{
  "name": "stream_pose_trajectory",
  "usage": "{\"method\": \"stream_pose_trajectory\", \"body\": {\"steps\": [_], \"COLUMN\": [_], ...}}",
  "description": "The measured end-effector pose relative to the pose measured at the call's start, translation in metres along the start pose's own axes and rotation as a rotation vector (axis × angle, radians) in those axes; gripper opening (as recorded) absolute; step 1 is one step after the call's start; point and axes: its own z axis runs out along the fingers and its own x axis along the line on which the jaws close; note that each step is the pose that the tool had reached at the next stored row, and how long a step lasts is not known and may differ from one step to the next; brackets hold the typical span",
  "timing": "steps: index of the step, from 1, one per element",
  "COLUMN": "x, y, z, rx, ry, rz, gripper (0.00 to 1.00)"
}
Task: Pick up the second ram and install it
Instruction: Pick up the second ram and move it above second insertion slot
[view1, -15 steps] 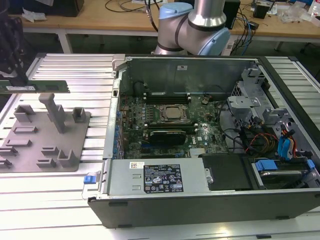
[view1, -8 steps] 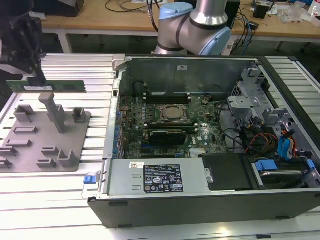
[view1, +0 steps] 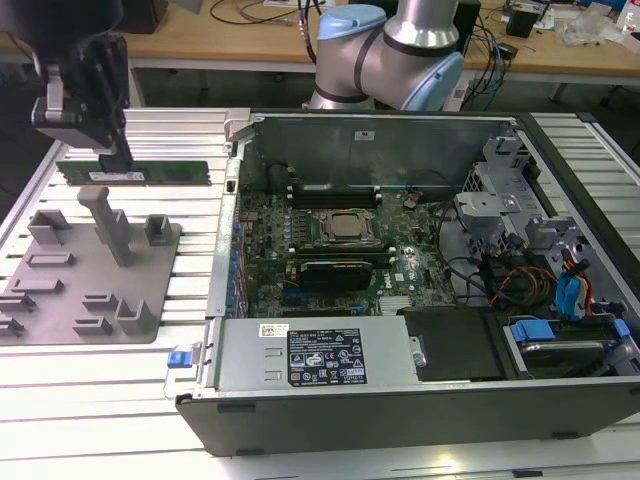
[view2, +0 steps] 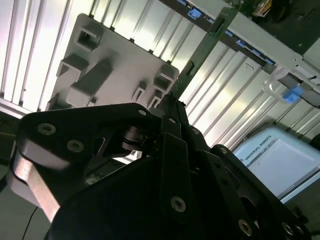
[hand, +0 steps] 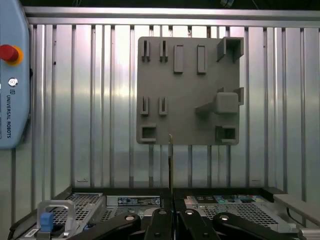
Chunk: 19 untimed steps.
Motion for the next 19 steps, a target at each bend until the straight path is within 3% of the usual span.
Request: {"method": "stream_pose_trajectory", "body": {"steps": [1, 8, 10, 17, 19], "x": [0.0000, 0.0001, 0.0001, 0.0002, 0.0002], "y": [-0.0078, -0.0279, -0.0402, -0.0641, -0.0817], "z": [-0.0002, -0.0009, -0.0013, -0.0018, -0.0022], "rx": [-0.0001, -0.0007, -0.0012, -0.0021, -0.0031], "ry": [-0.0001, 0.0000, -0.0001, -0.0001, 0.0000], "rz": [0.000, 0.000, 0.000, 0.000, 0.000], "gripper": [0.09, 0.09, 0.09, 0.09, 0.09]}}
